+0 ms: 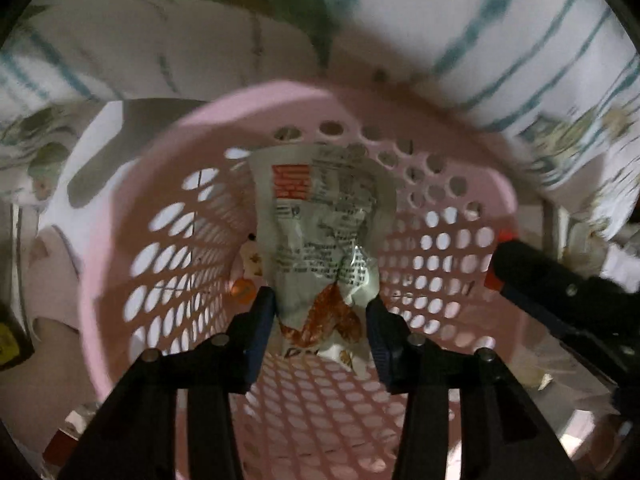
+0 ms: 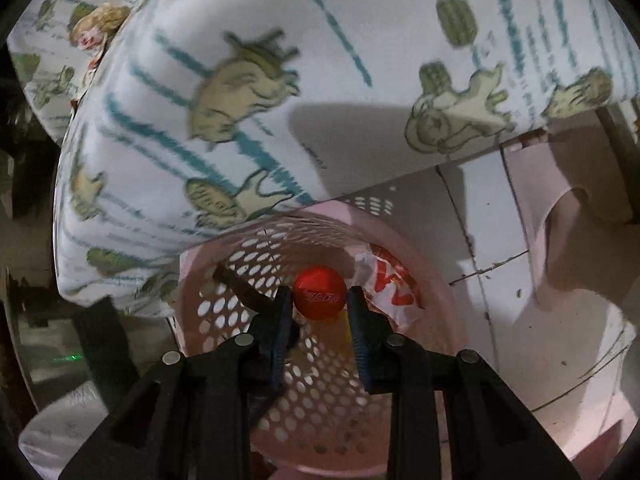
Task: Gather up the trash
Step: 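Carry the packet and red cap over the pink basket and open both tools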
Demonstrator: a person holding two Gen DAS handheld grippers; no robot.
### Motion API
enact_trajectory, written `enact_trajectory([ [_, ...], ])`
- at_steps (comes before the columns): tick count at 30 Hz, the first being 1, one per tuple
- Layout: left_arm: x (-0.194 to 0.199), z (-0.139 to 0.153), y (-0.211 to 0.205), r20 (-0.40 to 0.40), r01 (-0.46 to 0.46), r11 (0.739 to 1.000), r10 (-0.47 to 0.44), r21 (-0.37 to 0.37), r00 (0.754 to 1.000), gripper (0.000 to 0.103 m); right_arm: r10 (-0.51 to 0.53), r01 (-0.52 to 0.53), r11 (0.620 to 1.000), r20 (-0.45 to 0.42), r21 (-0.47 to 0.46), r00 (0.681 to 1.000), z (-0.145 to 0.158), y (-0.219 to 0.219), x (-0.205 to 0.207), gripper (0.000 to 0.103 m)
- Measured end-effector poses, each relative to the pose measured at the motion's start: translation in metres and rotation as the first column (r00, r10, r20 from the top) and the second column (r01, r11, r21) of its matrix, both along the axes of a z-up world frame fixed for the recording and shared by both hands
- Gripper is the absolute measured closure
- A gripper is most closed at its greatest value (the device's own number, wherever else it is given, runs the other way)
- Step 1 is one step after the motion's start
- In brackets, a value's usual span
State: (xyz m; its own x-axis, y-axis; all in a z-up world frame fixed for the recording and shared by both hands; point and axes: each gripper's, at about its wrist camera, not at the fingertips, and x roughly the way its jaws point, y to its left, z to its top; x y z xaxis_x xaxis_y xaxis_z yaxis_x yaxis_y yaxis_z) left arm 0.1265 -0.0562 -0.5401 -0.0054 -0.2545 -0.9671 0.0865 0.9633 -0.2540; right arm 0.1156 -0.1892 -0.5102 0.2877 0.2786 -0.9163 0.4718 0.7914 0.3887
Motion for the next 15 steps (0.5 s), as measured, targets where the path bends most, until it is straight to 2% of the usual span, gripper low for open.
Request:
enact_trajectory([
  [6, -0.01, -0.016, 0.001, -0.024, 0.002, 0.998, -0.001, 0.059, 1.0, 0.055, -0.03, 0.03, 0.999, -0.033, -0.013, 0.999, -0.02, -0.012, 0.003, 0.073],
  [8, -0.013, -0.018, 0.004, -0.036, 0.005, 0.997, -0.003, 0.072, 0.999, 0.048, -0.058, 0.059, 0.998, -0.034, 0.015, 0.998, -0.025, -0.017, 0.0, 0.073],
  [9, -0.015, -0.019, 0.006, -0.042, 0.01, 0.998, -0.007, 0.069, 0.999, 0.039, -0.068, 0.069, 0.997, -0.03, 0.027, 0.997, -0.024, -0.019, 0.0, 0.073],
  [10, -0.019, -0.017, 0.005, -0.042, 0.017, 0.998, -0.015, 0.061, 0.999, 0.027, -0.078, 0.079, 0.996, -0.027, 0.041, 0.997, -0.025, -0.02, -0.001, 0.07],
  [12, -0.025, -0.012, 0.0, -0.029, 0.039, 0.997, -0.037, 0.062, 0.999, 0.019, -0.09, 0.091, 0.993, -0.025, 0.069, 0.996, -0.026, -0.021, -0.001, 0.058],
  [13, -0.028, -0.009, -0.004, -0.022, 0.058, 0.996, -0.057, 0.073, 0.998, 0.016, -0.096, 0.098, 0.991, -0.024, 0.088, 0.995, -0.026, -0.021, -0.001, 0.05],
  [15, -0.033, -0.003, -0.01, -0.014, 0.098, 0.989, -0.097, 0.109, 0.995, 0.015, -0.102, 0.104, 0.991, -0.018, 0.086, 0.995, -0.022, -0.019, -0.002, 0.046],
])
